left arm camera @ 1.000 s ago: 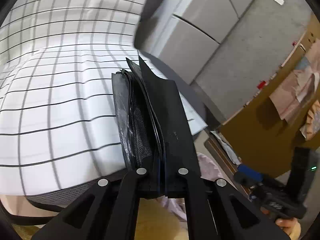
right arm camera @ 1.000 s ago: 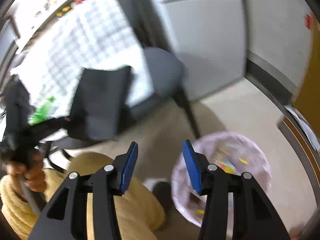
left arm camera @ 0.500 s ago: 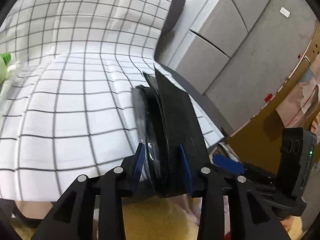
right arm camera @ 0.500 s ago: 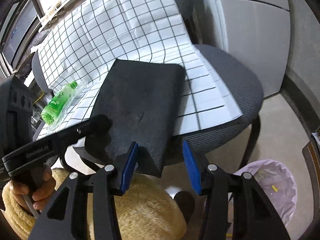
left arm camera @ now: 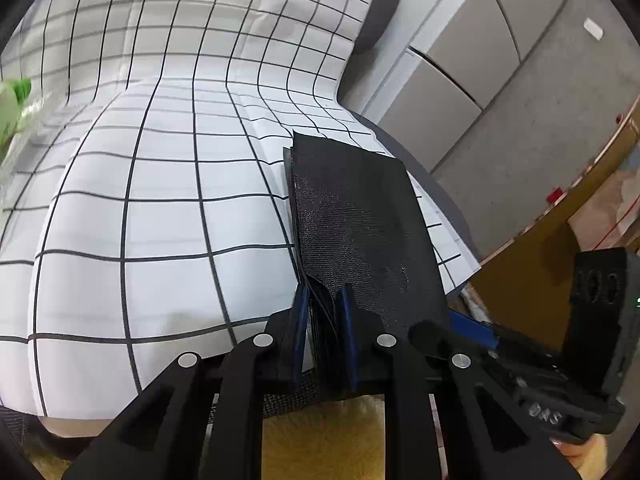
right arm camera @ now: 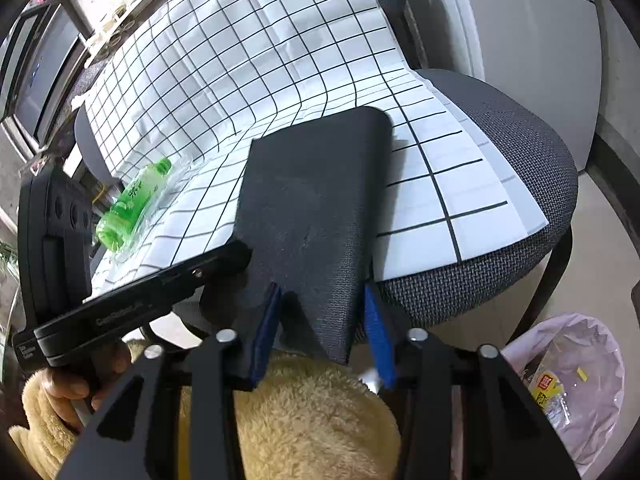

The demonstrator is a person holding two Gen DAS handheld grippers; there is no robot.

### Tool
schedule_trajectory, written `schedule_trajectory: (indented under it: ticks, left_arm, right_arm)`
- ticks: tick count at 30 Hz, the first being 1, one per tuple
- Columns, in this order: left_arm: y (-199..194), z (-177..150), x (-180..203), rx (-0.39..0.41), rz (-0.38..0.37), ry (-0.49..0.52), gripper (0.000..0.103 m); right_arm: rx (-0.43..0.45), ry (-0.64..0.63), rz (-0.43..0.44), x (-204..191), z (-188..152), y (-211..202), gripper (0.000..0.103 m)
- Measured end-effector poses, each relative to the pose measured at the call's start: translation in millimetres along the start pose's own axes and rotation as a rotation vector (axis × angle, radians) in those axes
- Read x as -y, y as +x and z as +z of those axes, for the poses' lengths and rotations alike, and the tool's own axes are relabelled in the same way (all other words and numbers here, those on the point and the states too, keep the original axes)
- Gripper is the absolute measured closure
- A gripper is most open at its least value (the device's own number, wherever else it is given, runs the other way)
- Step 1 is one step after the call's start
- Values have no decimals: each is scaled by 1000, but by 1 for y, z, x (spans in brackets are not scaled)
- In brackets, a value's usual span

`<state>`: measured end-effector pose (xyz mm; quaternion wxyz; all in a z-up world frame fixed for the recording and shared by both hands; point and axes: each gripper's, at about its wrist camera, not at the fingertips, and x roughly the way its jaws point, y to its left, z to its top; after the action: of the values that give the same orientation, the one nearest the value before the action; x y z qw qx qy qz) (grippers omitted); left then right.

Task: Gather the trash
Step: 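Grasp the black pouch with the right gripper while the left gripper releases it, then carry the black pouch over the pink bin and open the right gripper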

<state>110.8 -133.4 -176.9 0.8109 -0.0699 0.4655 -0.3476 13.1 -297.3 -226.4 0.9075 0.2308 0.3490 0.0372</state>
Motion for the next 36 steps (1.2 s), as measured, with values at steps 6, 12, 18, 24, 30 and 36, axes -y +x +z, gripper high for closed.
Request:
schedule_trajectory:
  ticks: [6,12,18,24,30,36]
  left_arm:
    - [-21,-1,7,28,-19,7,82]
    - [-73,2,44,167,82,117,84]
    - [-89,-4,79,211,27,188,81]
    - [-73,-13,115,206,14,279,69]
    - [-48,-12,135,163,-1,314,62]
    - [-26,-15,147,115,8,338,62]
  right_arm:
    - [127,-77,3,-23,4,-39,98]
    - [262,-191,-174,-42,1,-101,98]
    - [318,-127,-256,-16,-13,-159,98]
    - [307,-7,-305,25,-39,-190,98]
    - [257,142,-291,76,-62,-195,97]
    - [88,305,-452,135,-84,-168,75]
